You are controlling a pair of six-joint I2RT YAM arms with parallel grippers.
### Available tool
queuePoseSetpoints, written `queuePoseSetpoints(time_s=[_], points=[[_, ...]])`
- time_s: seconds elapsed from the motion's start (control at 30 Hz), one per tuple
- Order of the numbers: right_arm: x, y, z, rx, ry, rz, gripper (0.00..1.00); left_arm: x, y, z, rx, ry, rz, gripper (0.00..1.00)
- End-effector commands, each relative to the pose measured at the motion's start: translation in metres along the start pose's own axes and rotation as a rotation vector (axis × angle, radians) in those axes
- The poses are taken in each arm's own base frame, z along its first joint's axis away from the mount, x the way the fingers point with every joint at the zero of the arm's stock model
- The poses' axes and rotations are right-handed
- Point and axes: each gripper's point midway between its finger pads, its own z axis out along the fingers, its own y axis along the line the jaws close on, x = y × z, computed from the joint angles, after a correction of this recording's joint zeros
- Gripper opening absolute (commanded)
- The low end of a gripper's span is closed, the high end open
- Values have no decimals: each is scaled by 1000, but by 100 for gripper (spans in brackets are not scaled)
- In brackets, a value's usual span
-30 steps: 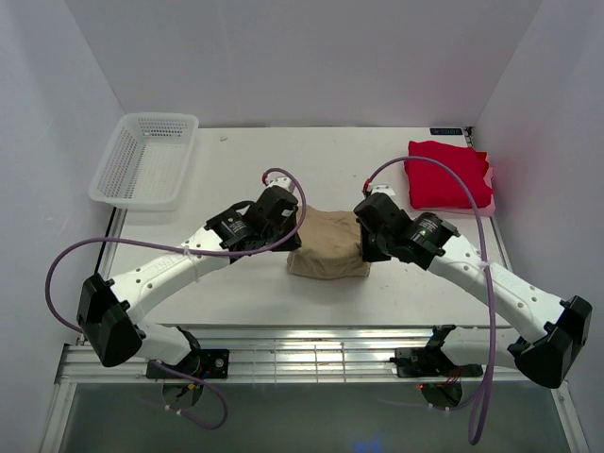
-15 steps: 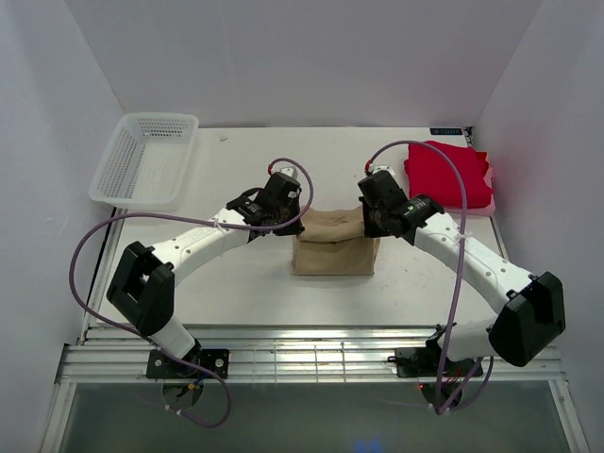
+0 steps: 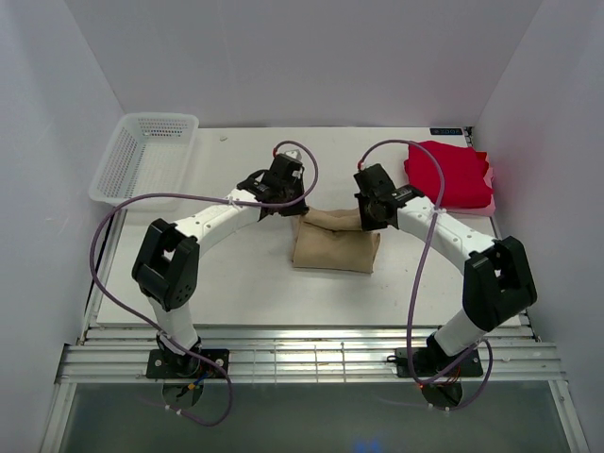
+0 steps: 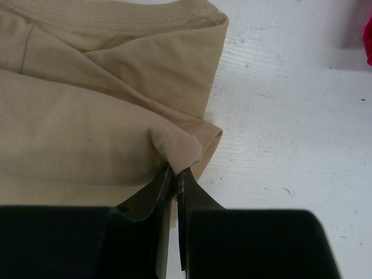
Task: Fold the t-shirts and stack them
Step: Fold the tshirt
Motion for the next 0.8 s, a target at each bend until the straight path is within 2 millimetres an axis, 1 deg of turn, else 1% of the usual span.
queuePoseSetpoints(time_s=[0.0, 0.03, 0.07, 0.1, 0.17, 0.2, 0.23, 0.27, 0.3, 0.33, 0.37, 0.4, 0.43, 0.47, 0.5, 0.53, 0.57, 0.6, 0.63, 0.67, 0.7, 0.73, 0.77], points=[[-35, 1, 8, -15, -68, -6, 8, -26, -9, 5, 42, -43, 9, 2], [-38, 1, 10, -15, -69, -10, 8, -31, -11, 6, 46, -48, 10, 2], [-41, 1, 13, -13, -67, -11, 8, -31, -11, 9, 45, -43, 12, 2], [-45, -2, 16, -8, -67, -10, 8, -28, -7, 17, 35, -29, 12, 2], [-52, -2, 25, -6, -66, -19, 8, -31, -6, 22, 28, -30, 9, 2], [-51, -4, 34, 5, -49, -18, 8, -29, -3, 27, 19, -21, 8, 2], [-58, -5, 36, 7, -58, -13, 8, -29, 2, 30, -6, -25, 6, 3], [-61, -7, 40, 19, -64, -8, 10, -33, 4, 30, -23, -36, 1, 9], [-62, -12, 48, 37, -54, 0, 17, -34, 9, 33, -55, -39, -5, 16], [-67, -15, 50, 51, -60, 9, 28, -35, 16, 32, -96, -39, -16, 24], [-83, -21, 46, 82, -99, 26, 31, -43, 24, 30, -150, -74, -20, 34], [-93, -24, 40, 95, -122, 33, 33, -56, 22, 24, -166, -108, -27, 49], [-103, -28, 33, 103, -153, 39, 38, -62, 24, 17, -189, -123, -25, 52], [-118, -30, 23, 110, -197, 44, 41, -73, 29, 10, -227, -162, -24, 54], [-129, -30, 15, 109, -232, 41, 42, -81, 29, 3, -240, -185, -24, 56], [-139, -31, 1, 102, -274, 43, 46, -94, 25, -10, -243, -219, -28, 60], [-144, -31, -5, 93, -293, 42, 46, -101, 25, -16, -255, -237, -32, 61], [-148, -31, -17, 81, -315, 46, 46, -107, 25, -23, -271, -257, -38, 61], [-148, -29, -21, 63, -322, 47, 46, -113, 20, -30, -257, -267, -42, 61], [-146, -19, -24, 3, -322, 39, 46, -116, 15, -39, -233, -281, -66, 61], [-134, -15, -20, -27, -295, 32, 46, -113, 5, -41, -184, -262, -79, 61], [-132, -9, -24, -67, -302, 40, 40, -107, -4, -39, -140, -250, -81, 58], [-124, 2, -23, -128, -284, 38, 32, -101, -13, -38, -99, -238, -80, 54]])
